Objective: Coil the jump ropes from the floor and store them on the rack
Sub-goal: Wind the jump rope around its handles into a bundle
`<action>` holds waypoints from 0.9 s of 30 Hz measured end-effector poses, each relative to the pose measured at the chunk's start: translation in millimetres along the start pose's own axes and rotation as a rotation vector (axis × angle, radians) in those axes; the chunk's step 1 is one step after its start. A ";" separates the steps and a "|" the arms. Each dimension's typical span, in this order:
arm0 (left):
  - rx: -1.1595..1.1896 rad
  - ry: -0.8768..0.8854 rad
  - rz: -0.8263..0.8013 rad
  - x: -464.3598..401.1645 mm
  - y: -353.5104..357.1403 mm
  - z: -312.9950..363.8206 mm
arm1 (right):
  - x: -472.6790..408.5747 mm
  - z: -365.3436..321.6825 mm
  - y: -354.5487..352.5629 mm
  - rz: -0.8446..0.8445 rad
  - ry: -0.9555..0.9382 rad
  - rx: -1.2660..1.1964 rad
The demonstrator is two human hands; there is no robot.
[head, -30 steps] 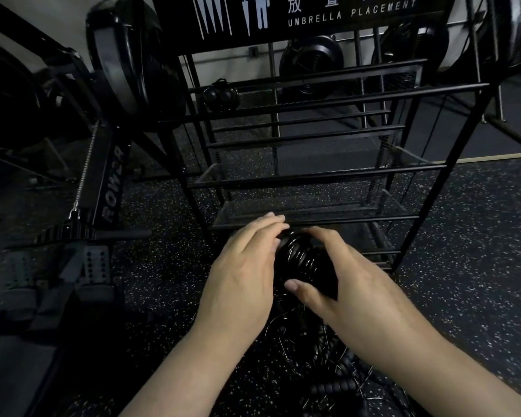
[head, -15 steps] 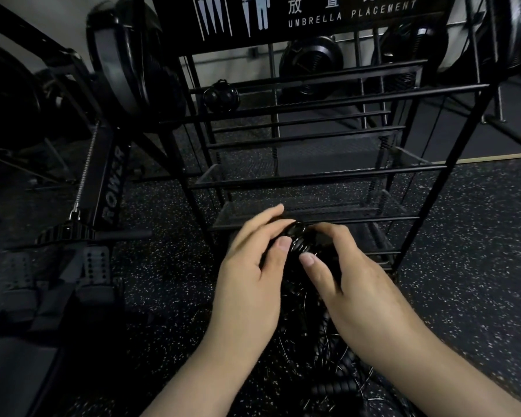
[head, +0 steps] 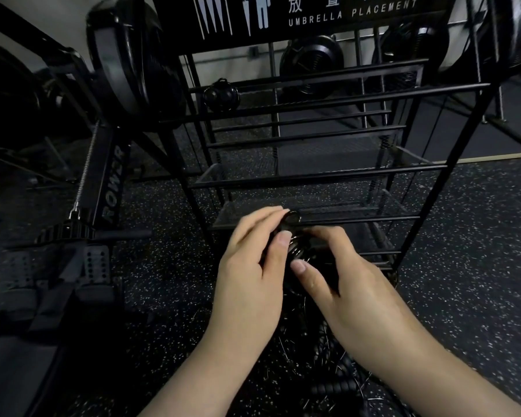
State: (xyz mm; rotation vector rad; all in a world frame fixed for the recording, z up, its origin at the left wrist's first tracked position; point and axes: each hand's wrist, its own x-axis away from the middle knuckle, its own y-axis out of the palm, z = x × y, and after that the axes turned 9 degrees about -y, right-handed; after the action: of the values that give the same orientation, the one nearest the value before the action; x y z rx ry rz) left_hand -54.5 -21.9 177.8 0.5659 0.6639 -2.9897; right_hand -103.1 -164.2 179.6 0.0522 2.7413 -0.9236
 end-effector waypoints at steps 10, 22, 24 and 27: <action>0.005 -0.076 -0.027 0.0 0.0 -6.5 | -12.9 10.9 -14.9 -0.045 -0.038 0.028; 0.448 -0.389 -0.232 -5.0 -4.3 4.2 | -12.9 18.6 -2.8 0.236 -0.284 -0.027; 0.473 -0.413 -0.263 -6.1 -6.0 4.9 | -12.9 18.1 -2.1 0.240 -0.271 -0.035; 0.438 -0.411 -0.311 -7.5 -9.0 5.0 | -10.7 18.6 -1.1 0.243 -0.227 -0.032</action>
State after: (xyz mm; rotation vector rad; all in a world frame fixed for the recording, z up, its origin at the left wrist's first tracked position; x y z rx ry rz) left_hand -50.2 -16.2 188.3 -0.1778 0.0679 -3.3960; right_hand -88.7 -175.8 168.6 0.2522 2.4725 -0.7678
